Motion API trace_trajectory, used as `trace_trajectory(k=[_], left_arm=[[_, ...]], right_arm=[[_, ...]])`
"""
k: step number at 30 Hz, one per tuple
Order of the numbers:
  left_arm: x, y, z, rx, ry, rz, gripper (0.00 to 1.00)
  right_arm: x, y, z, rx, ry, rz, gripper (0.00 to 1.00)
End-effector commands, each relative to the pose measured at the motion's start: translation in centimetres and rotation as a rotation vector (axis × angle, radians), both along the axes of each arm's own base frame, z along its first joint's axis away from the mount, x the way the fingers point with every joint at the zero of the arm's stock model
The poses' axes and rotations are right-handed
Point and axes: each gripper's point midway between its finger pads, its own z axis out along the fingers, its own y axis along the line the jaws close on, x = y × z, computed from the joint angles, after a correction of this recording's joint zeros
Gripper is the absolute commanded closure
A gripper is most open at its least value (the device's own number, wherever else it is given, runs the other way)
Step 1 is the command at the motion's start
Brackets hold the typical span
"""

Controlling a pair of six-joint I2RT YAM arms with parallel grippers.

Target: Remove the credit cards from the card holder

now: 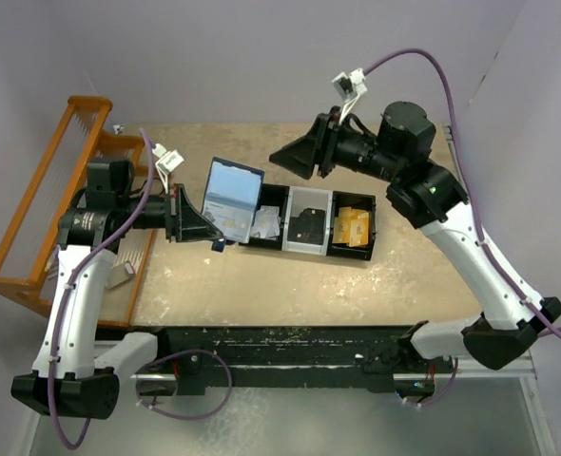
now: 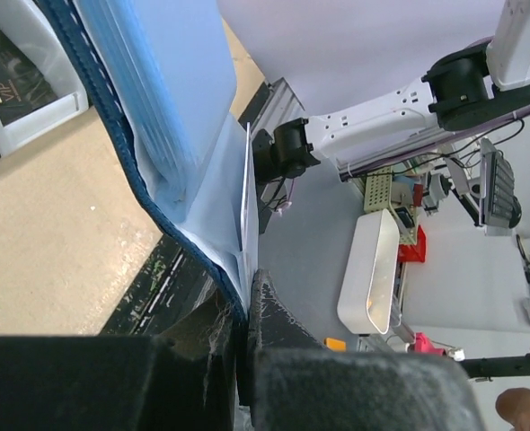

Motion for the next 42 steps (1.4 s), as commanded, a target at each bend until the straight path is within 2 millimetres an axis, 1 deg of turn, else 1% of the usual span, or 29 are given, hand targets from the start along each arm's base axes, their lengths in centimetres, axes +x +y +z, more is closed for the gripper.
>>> trace_trajectory(k=[1, 3, 5, 8, 11, 16, 21, 23, 25, 30, 36, 38, 39, 40, 41, 42], left_arm=[[-0.3, -0.2, -0.3, -0.015, -0.009, -0.033, 0.98], [-0.5, -0.3, -0.4, -0.036, 0.012, -0.057, 0.98], [-0.8, -0.4, -0.1, -0.060, 0.021, -0.084, 0.98], [-1.3, -0.5, 0.5, -0.093, 0.016, -0.125, 0.98], [-1.8, -0.6, 1.0, -0.116, 0.001, -0.156, 0.98], [-2.3, -0.6, 1.4, -0.143, -0.002, -0.193, 0.98], [-2.4, -0.6, 1.6, -0.145, -0.008, -0.198, 0.98], [-2.4, -0.6, 1.7, -0.141, -0.016, -0.195, 0.98], [-2.5, -0.6, 1.8, -0.141, -0.016, -0.196, 0.98], [-2.6, -0.6, 1.9, -0.132, -0.041, -0.194, 0.97], [-2.7, -0.5, 2.1, -0.122, -0.062, -0.195, 0.95], [-2.6, -0.5, 2.2, -0.119, -0.067, -0.194, 0.93], [-2.6, -0.5, 2.3, -0.120, -0.071, -0.196, 0.93], [-2.6, -0.5, 2.3, -0.120, -0.074, -0.197, 0.92], [-2.7, -0.5, 2.4, -0.120, -0.077, -0.197, 0.91], [-2.7, -0.5, 2.5, -0.122, -0.083, -0.200, 0.90]], right_arm=[[-5.4, 3.0, -1.8, -0.049, -0.077, 0.321, 0.45], [-7.0, 4.7, -3.2, -0.073, -0.073, 0.431, 0.47], [-7.5, 5.9, -4.8, -0.115, -0.047, 0.489, 0.49], [-8.1, 7.0, -5.6, -0.116, -0.040, 0.579, 0.52], [-8.4, 7.4, -5.8, -0.105, -0.024, 0.623, 0.53], [-8.9, 7.9, -5.7, -0.085, -0.008, 0.686, 0.54], [-9.5, 8.3, -5.7, -0.048, -0.004, 0.737, 0.61], [-10.0, 8.6, -6.0, -0.045, -0.001, 0.758, 0.65], [-10.3, 9.1, -6.5, -0.052, 0.014, 0.773, 0.66], [-10.1, 9.6, -7.7, -0.069, 0.045, 0.770, 0.67], [-10.2, 9.7, -7.4, -0.060, 0.048, 0.775, 0.75], [-10.4, 9.8, -7.5, -0.060, 0.048, 0.779, 0.75], [-10.4, 9.8, -7.5, -0.060, 0.046, 0.780, 0.77], [-10.5, 9.9, -7.6, -0.060, 0.047, 0.782, 0.80], [-10.5, 9.9, -7.6, -0.058, 0.052, 0.786, 0.87], [-10.6, 9.9, -7.7, -0.057, 0.062, 0.789, 0.97]])
